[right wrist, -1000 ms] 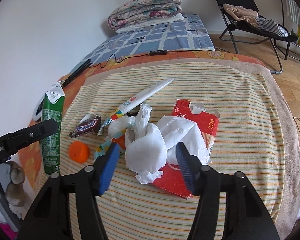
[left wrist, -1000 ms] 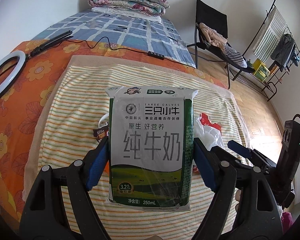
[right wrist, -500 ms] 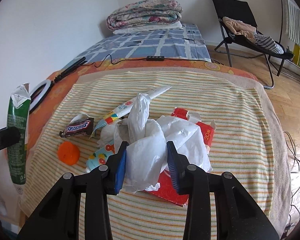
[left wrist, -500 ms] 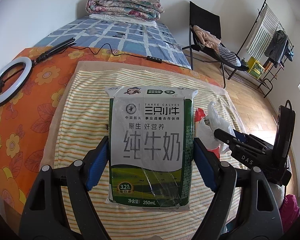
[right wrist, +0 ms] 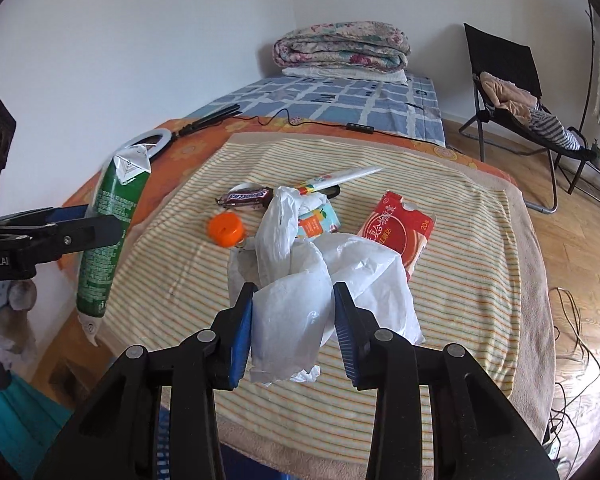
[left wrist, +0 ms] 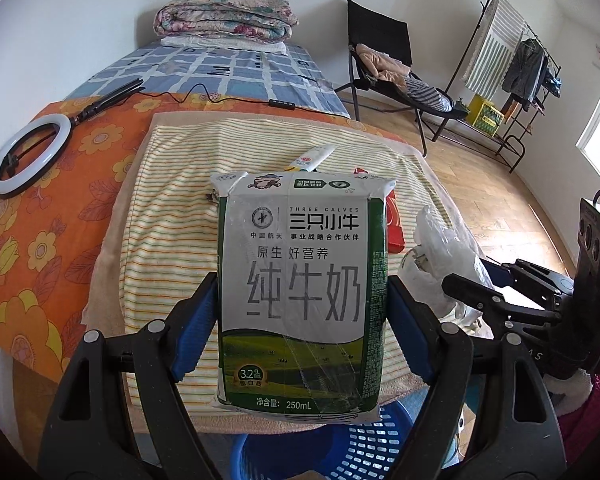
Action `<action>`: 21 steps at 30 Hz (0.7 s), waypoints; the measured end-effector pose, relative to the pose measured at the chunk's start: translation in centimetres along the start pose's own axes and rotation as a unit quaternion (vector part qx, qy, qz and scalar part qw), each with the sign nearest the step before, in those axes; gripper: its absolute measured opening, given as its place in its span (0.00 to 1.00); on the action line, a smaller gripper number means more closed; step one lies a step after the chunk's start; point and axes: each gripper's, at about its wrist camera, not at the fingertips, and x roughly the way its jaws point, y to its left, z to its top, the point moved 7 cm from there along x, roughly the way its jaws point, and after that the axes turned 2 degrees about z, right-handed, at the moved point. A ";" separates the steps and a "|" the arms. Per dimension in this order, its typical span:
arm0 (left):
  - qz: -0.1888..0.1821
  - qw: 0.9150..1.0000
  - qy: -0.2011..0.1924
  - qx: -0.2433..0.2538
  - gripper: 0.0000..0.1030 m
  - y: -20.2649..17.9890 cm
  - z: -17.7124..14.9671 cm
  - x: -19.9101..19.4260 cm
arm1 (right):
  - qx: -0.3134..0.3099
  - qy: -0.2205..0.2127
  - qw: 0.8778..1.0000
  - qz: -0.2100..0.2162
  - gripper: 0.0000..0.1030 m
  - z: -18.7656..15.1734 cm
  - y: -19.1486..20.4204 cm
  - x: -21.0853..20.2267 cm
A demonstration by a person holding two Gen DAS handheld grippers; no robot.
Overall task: Collect trash
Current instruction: 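Carry the carton and bags to the blue basket and release both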
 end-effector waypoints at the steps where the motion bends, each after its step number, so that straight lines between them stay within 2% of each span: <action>1: -0.002 1.000 0.002 0.001 0.79 -0.2 -0.7 -0.2 | 0.000 0.003 1.000 0.004 0.35 -0.7 0.4 -0.5; 13: -0.014 0.999 0.045 0.024 0.80 -2.3 -10.5 -0.6 | -0.006 0.032 0.999 0.022 0.35 -9.2 4.1 -4.7; 21: -0.005 0.996 0.080 0.030 0.80 -2.5 -15.7 0.6 | -0.019 0.078 0.997 0.016 0.35 -14.7 5.4 -4.3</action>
